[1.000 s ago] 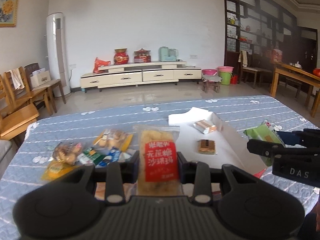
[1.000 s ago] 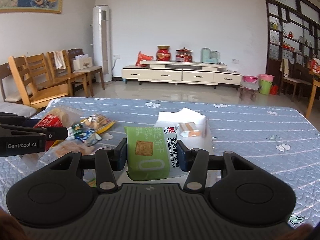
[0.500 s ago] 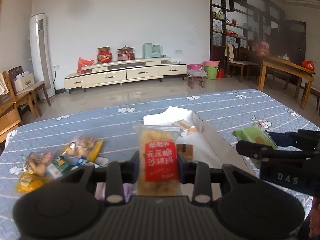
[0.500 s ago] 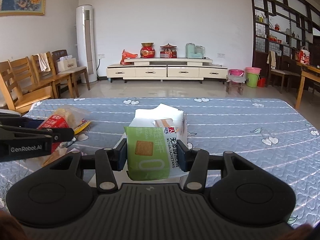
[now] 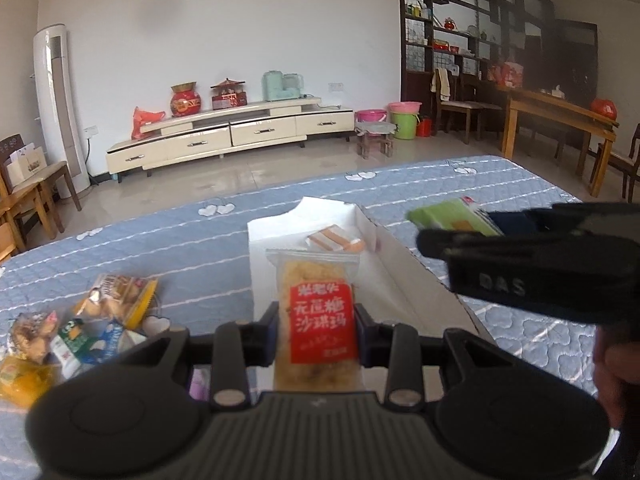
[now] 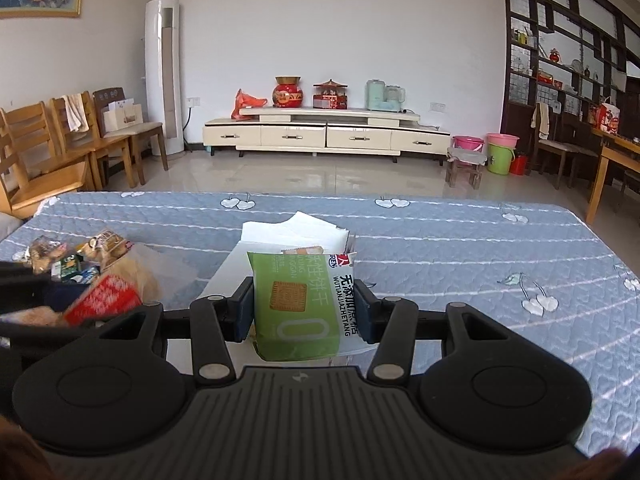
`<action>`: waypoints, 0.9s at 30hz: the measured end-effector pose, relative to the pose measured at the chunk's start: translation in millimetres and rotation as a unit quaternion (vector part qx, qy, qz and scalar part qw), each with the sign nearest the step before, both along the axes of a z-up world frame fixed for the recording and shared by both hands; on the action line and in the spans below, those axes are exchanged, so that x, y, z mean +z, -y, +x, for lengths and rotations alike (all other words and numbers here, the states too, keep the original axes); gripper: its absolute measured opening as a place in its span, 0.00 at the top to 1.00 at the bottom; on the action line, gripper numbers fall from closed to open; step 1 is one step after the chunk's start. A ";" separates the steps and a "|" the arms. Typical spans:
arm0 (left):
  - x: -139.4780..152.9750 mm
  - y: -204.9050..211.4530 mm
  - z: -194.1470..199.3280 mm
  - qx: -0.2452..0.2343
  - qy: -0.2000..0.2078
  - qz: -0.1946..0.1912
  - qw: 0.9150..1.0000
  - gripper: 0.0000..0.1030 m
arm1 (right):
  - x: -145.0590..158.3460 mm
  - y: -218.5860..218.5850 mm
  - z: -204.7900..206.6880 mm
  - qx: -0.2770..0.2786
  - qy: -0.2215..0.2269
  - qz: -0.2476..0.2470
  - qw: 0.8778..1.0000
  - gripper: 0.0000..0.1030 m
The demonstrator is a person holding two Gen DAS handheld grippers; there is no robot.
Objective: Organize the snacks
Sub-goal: 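Carry the cracker pack with the left gripper while the right gripper carries the green pack to the box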
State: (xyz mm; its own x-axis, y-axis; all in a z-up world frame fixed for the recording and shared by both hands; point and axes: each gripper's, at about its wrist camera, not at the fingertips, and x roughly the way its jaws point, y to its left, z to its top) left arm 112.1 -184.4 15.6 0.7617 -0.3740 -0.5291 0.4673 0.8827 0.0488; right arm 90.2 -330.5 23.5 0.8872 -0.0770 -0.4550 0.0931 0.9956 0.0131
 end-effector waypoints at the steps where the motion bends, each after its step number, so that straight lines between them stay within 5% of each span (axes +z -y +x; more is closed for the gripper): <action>1: -0.9 3.2 1.4 -0.002 0.000 0.001 1.000 0.67 | -0.2 1.1 4.1 0.001 -0.002 0.000 1.000 0.40; 19: -19.5 37.9 16.0 -0.049 -0.034 -0.013 0.998 0.66 | -5.2 22.3 56.5 -0.002 -0.025 -0.018 1.000 0.41; 21: -19.0 37.6 15.4 -0.049 -0.031 -0.016 0.998 0.48 | -4.8 24.3 54.5 -0.009 -0.023 -0.020 0.999 0.35; 27: -10.1 28.1 7.8 -0.041 -0.018 -0.026 0.999 0.32 | 4.9 22.6 42.7 -0.029 -0.002 -0.033 0.999 0.13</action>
State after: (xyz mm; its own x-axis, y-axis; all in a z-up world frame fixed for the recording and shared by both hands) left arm 119.9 -212.5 5.5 0.7085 -0.4621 -0.5334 0.5391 0.8421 -0.0135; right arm 132.8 -353.1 28.4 0.8783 -0.1577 -0.4513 0.1497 0.9873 -0.0537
